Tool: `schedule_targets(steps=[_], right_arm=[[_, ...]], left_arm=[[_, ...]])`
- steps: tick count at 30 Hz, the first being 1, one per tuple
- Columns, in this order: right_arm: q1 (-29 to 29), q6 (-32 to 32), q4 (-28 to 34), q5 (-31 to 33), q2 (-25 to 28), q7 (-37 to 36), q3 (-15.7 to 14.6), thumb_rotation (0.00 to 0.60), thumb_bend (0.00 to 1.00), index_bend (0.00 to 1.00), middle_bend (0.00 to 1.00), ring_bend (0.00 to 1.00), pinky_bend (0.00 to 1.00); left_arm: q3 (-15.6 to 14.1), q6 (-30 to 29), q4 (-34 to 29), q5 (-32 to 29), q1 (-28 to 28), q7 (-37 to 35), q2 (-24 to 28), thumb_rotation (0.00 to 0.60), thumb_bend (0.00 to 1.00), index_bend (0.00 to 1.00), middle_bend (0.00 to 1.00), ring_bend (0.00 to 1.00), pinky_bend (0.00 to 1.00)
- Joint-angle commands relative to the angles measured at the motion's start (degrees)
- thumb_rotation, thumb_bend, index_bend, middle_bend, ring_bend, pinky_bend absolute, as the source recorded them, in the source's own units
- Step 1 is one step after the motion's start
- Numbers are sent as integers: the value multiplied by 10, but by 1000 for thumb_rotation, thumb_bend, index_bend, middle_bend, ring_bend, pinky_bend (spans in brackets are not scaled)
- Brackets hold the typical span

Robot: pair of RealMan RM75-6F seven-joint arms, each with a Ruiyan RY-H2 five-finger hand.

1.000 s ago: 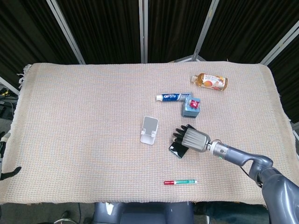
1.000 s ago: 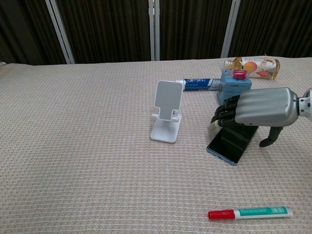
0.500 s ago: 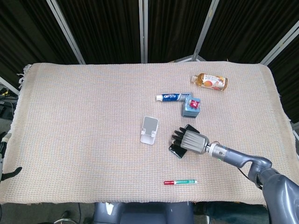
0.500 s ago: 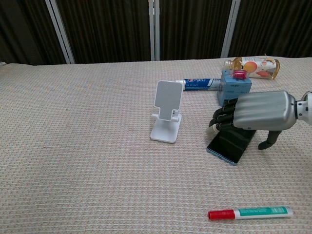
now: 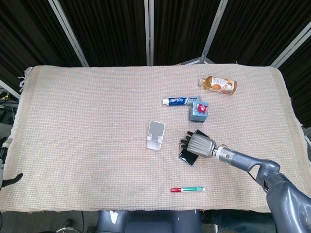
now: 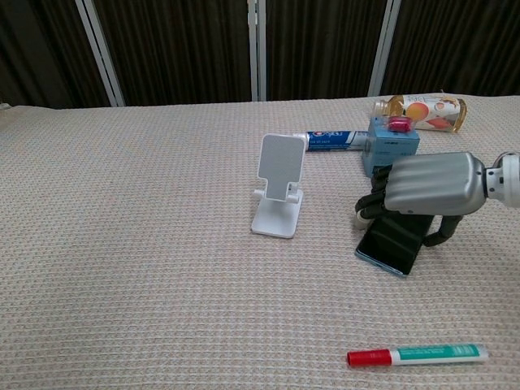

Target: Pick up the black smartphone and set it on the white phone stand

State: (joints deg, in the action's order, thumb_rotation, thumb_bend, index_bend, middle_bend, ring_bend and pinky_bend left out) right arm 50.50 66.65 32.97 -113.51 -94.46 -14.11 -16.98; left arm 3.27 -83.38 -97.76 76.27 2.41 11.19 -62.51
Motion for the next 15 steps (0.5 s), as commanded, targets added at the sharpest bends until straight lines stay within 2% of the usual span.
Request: schedule_targets(steps=[1,5,9,12,15], right_arm=[[-8,42,-18,-3,-3,-8,1,600,166,554,585,489,325],[-11,76,-18,-4,8,10,7,600,166,550,584,493,337],[-14,111,-8,-2,26,59,20,600,169,533,580,494,350],[-13,145,11,0,51,125,37,600,169,532,569,494,351],[-6,157,72,8,88,222,63,600,169,531,540,492,353]], left_arm=[[-1,1,-2,1,1,-1,1,600,0,0,0,0,0],[-1,-3,-6,7,0,-8,5,600,0,0,0,0,0],[-2,-8,-9,15,-2,-18,11,600,0,0,0,0,0],[-2,-13,-11,21,-4,-29,17,600,0,0,0,0,0],[-3,-16,-10,28,-6,-43,22,600,0,0,0,0,0]])
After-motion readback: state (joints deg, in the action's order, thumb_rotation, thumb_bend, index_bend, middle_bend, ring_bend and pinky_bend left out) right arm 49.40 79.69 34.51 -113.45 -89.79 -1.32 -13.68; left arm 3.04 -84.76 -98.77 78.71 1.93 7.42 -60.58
